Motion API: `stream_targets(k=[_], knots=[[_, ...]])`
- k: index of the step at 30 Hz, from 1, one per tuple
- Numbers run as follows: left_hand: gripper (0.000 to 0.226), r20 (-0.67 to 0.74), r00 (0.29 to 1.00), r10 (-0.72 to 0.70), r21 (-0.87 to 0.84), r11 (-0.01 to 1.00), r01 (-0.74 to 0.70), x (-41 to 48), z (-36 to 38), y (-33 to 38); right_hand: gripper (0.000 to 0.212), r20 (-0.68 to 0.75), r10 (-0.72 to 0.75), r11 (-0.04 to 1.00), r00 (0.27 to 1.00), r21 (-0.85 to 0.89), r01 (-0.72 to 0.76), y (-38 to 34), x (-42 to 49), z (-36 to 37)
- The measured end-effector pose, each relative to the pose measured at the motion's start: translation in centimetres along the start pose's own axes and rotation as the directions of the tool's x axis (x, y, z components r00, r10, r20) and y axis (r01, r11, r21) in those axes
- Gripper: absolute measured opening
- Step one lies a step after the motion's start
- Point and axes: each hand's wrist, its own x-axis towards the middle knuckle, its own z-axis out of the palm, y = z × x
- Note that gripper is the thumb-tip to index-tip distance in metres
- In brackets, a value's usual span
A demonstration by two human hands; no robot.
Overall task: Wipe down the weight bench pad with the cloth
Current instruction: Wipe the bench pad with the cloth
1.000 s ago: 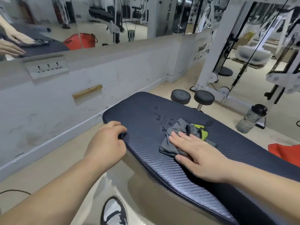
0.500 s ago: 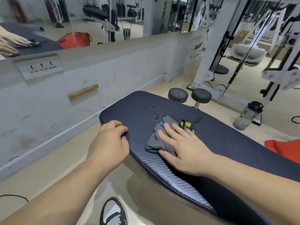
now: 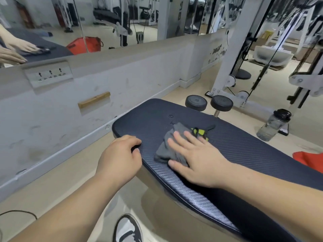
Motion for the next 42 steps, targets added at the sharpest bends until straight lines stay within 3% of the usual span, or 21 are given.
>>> stream_targets(k=[3, 5, 7, 9, 11, 15, 19, 21, 25, 27, 29, 32, 35, 39, 42], knots=[[0.032, -0.002, 1.000, -0.001, -0.018, 1.000, 0.001, -0.1, 0.1, -0.1, 0.083, 0.066, -0.179, 0.982, 0.982, -0.052, 0.182, 2.7, -0.6, -1.0], [0.033, -0.002, 1.000, -0.007, -0.029, 1.000, 0.007, -0.1, 0.1, -0.2, 0.087, 0.064, -0.147, 0.986, 0.987, -0.065, 0.151, 5.6, 1.6, -1.4], [0.033, -0.003, 1.000, -0.016, -0.037, 0.999, 0.016, -0.1, 0.1, -0.3, 0.077, 0.032, 0.086, 0.996, 0.996, -0.015, -0.086, 7.5, 4.5, -1.5], [0.033, -0.009, 1.000, -0.022, -0.043, 0.999, 0.022, 0.0, 0.1, -0.3, 0.073, -0.035, 0.360, 0.930, 0.932, 0.089, -0.355, 7.5, 7.1, -0.7], [0.032, -0.018, 1.000, -0.023, -0.055, 0.998, 0.022, 0.0, 0.1, -0.4, 0.073, -0.088, 0.430, 0.902, 0.899, 0.077, -0.424, 5.9, 8.3, 0.2], [0.030, -0.010, 1.000, -0.023, -0.093, 0.995, 0.022, 0.4, 0.1, -1.1, 0.070, -0.087, 0.135, 0.991, 0.987, 0.018, -0.134, 2.7, 5.5, -0.3], [0.031, -0.026, 0.999, -0.038, -0.070, 0.997, 0.036, 0.3, 0.2, -1.9, 0.085, 0.023, -0.070, 0.998, 0.997, -0.003, 0.070, 4.0, 3.5, -1.0], [0.037, -0.033, 0.997, -0.067, -0.035, 0.997, 0.065, 0.1, 0.3, -1.8, 0.087, 0.032, -0.026, 1.000, 0.999, -0.001, 0.026, 5.7, 6.4, -1.6], [0.046, -0.032, 0.994, -0.108, -0.049, 0.993, 0.106, 0.2, 0.3, -1.7, 0.071, 0.025, 0.284, 0.954, 0.958, 0.096, -0.286, 5.6, 13.9, -1.7], [0.045, -0.047, 0.990, -0.133, -0.077, 0.989, 0.130, 0.4, 0.1, -1.7, 0.072, -0.020, 0.376, 0.921, 0.926, 0.120, -0.371, 3.7, 16.0, -1.1], [0.043, -0.059, 0.986, -0.153, -0.096, 0.984, 0.147, 0.5, -0.1, -1.8, 0.072, -0.038, 0.317, 0.944, 0.948, 0.108, -0.311, 1.6, 16.3, -1.0], [0.042, -0.067, 0.984, -0.163, -0.125, 0.980, 0.154, 0.7, -0.3, -1.9, 0.070, -0.047, 0.051, 0.997, 0.998, 0.059, -0.048, -1.5, 12.9, -1.0], [0.045, -0.063, 0.989, -0.136, -0.166, 0.978, 0.124, 0.5, -0.7, -2.0, 0.068, -0.039, -0.144, 0.988, 0.989, 0.047, 0.146, -3.3, 7.1, -0.8], [0.054, 0.009, 0.995, -0.103, -0.180, 0.978, 0.103, 0.0, -0.6, -2.6, 0.070, 0.011, -0.194, 0.981, 0.981, -0.012, 0.194, -1.8, 5.2, -1.4], [0.058, 0.002, 0.992, -0.127, -0.157, 0.980, 0.126, 0.1, -0.4, -3.0, 0.070, 0.039, -0.089, 0.996, 0.995, 0.006, 0.089, -0.2, 10.5, -2.3]])
